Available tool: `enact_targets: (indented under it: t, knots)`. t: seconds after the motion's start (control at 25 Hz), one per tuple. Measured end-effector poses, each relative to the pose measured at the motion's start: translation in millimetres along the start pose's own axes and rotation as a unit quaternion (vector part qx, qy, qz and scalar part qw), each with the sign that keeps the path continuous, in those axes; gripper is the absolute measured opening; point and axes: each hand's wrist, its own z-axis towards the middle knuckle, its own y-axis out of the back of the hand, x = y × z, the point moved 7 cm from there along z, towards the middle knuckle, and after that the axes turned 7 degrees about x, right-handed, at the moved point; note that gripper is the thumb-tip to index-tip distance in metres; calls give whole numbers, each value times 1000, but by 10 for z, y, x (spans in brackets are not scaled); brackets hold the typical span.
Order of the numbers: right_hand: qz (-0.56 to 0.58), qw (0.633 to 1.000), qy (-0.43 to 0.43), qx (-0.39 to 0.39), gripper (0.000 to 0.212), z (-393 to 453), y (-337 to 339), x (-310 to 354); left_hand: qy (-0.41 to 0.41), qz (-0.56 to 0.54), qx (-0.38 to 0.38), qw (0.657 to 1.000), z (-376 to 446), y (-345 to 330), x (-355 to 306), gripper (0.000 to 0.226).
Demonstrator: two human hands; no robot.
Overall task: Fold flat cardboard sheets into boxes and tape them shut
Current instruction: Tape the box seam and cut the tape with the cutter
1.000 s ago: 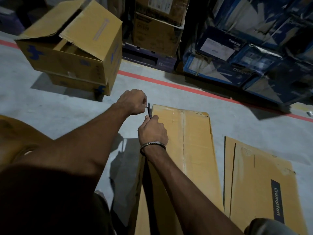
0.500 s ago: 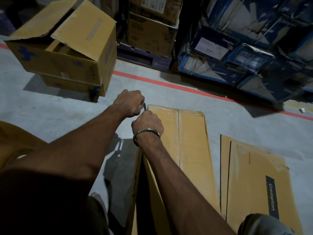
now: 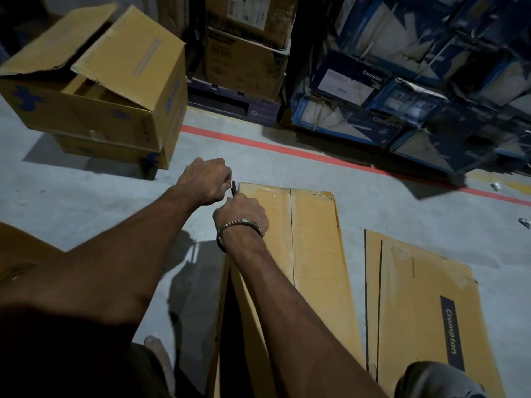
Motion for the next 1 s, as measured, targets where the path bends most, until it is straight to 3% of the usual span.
enact_targets:
  t: [0.32,0.64,1.0]
  knots:
    - [-11,1000,10,21,37,9,-41,-55,-9,0,-6,1000,-1,1,-34,22]
    - [-90,995,36,29,31,81,92,54,-15,24,-4,1000,-2,20,-62,21]
    - [-62,996,30,63,30,23,-9,-88,-1,29,-24,999,6,88,-90,15]
